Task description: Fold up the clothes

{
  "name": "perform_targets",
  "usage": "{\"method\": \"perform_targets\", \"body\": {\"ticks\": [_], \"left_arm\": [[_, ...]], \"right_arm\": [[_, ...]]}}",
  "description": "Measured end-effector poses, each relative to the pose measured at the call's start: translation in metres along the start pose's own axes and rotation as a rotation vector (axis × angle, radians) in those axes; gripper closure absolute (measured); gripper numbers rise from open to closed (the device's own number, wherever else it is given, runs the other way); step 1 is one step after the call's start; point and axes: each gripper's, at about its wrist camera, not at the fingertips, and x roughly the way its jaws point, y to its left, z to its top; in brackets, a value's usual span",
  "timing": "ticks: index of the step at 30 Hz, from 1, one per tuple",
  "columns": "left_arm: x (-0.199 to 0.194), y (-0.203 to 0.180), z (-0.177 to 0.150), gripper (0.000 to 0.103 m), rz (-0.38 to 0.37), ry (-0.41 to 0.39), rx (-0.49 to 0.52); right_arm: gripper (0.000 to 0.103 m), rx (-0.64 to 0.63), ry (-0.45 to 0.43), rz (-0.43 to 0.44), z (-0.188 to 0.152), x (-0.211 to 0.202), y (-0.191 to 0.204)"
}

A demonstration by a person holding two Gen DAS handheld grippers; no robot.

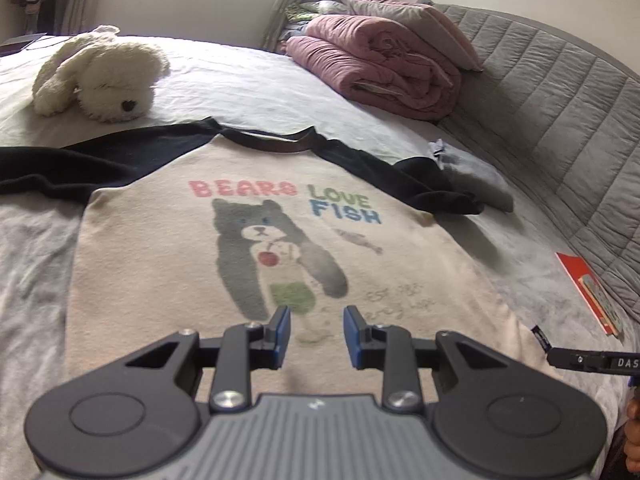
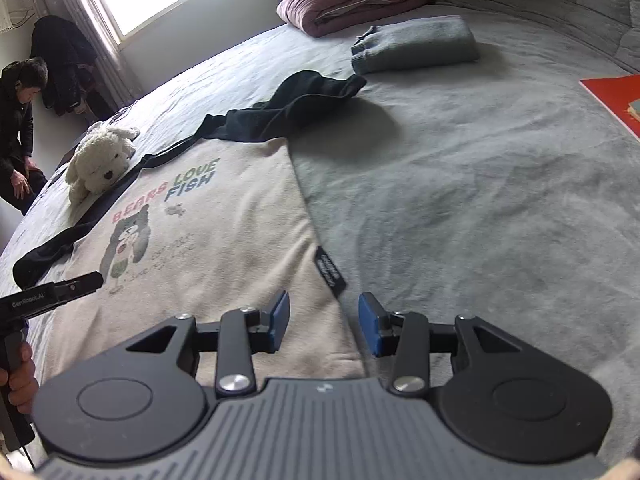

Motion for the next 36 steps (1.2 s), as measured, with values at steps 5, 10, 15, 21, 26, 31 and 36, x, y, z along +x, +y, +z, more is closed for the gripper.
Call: {"method": "perform_targets", "body": {"ticks": [5, 10, 15, 21, 26, 31, 36], "left_arm": [[0.007, -0.036, -0.01, 0.072, -0.058, -0.028, 0.104], [0.025, -0.056, -0.024, 0.072, -0.048, 0.005, 0.217], [0.034, -0.063, -0.032, 0.069, -0.023, 0.018, 0.288], [0.036, -0.063, -0.036, 0.067, -0.02, 0.019, 0.321], [0.033, -0.066, -0.031, 0.064, -0.02, 0.035, 0.321], [0.027, -0.057, -0.021, 0.061, 0.003, 0.015, 0.269], [0.03, -0.042, -0.02, 0.06, 0.05, 0.012, 0.264]], "right_arm": [[0.059, 0.022, 0.007, 0.018, -0.014, -0.004, -0.015], [0.068, 0.007, 0.021, 0.098, -0.024, -0.005, -0.014], [0.093, 0.01, -0.026, 0.099, -0.017, -0.026, -0.016], [0.093, -0.026, 0.043, 0.042, -0.022, -0.007, -0.023], [0.071, -0.036, 0.019, 0.03, -0.021, -0.011, -0.02], [0.065, -0.066, -0.06, 0.002, 0.001, -0.011, 0.0], [0.061, -0.127, -0.058, 0.051, 0.019, 0.022, 0.027]]}}
